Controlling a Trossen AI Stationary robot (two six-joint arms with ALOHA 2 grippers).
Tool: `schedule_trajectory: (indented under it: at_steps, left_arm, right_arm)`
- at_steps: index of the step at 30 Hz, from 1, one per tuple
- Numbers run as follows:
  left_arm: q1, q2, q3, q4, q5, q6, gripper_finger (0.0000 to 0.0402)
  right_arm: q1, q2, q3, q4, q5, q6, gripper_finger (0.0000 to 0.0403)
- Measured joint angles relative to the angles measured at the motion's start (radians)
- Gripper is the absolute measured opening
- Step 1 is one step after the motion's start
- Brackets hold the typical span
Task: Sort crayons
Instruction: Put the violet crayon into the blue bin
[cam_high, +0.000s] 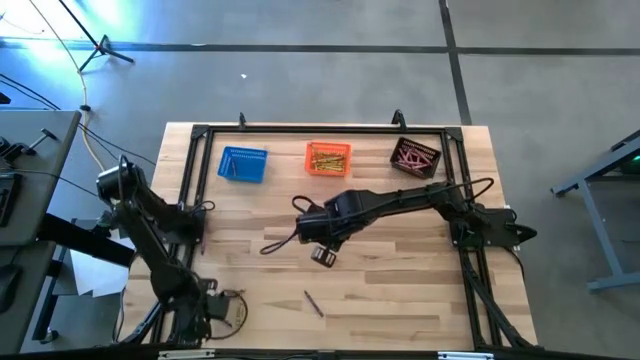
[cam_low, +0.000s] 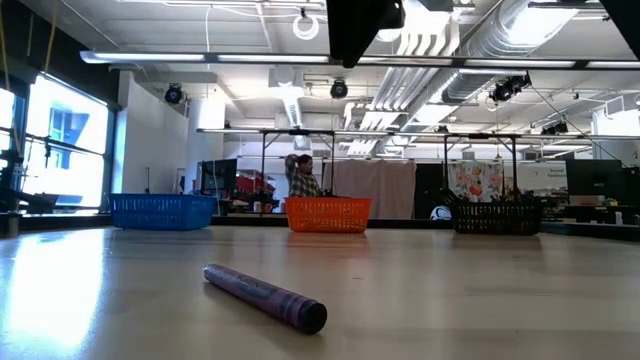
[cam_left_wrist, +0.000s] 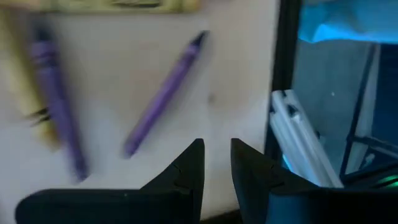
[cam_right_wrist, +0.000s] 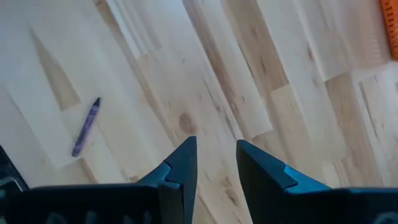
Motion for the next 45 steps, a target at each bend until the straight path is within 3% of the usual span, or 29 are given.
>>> schedule_trajectory:
  at_steps: [6, 13, 22, 31, 38, 45]
  left_arm:
    - [-0.001, 0.082, 0.04, 0.024, 0.001, 0.093, 0.0065]
    - [0.005, 0.125, 0.092, -0.007, -0.108, 0.335, 0.0065]
    - [0.005, 0.189, 0.101, -0.029, -0.133, 0.551, 0.0065]
    - [0.009, 0.188, 0.132, -0.057, -0.187, 0.601, 0.0065]
    - [0.013, 0.188, 0.18, -0.128, -0.315, 0.655, 0.0065]
    - [0.018, 0.188, 0.18, -0.171, -0.317, 0.61, 0.0065]
  right_arm:
    - [0.001, 0.0, 0.0, -0.022, 0.0, -0.04, 0.0099]
    - [-0.002, 0.0, 0.0, -0.028, 0.0, -0.069, 0.0099]
    - [-0.002, 0.0, 0.0, -0.028, 0.033, -0.084, 0.0099]
    - [-0.002, 0.0, 0.0, -0.028, 0.035, -0.086, 0.0099]
    - [-0.01, 0.0, 0.0, -0.027, 0.036, -0.085, 0.0099]
    - [-0.017, 0.0, 0.0, -0.027, 0.038, -0.085, 0.0099]
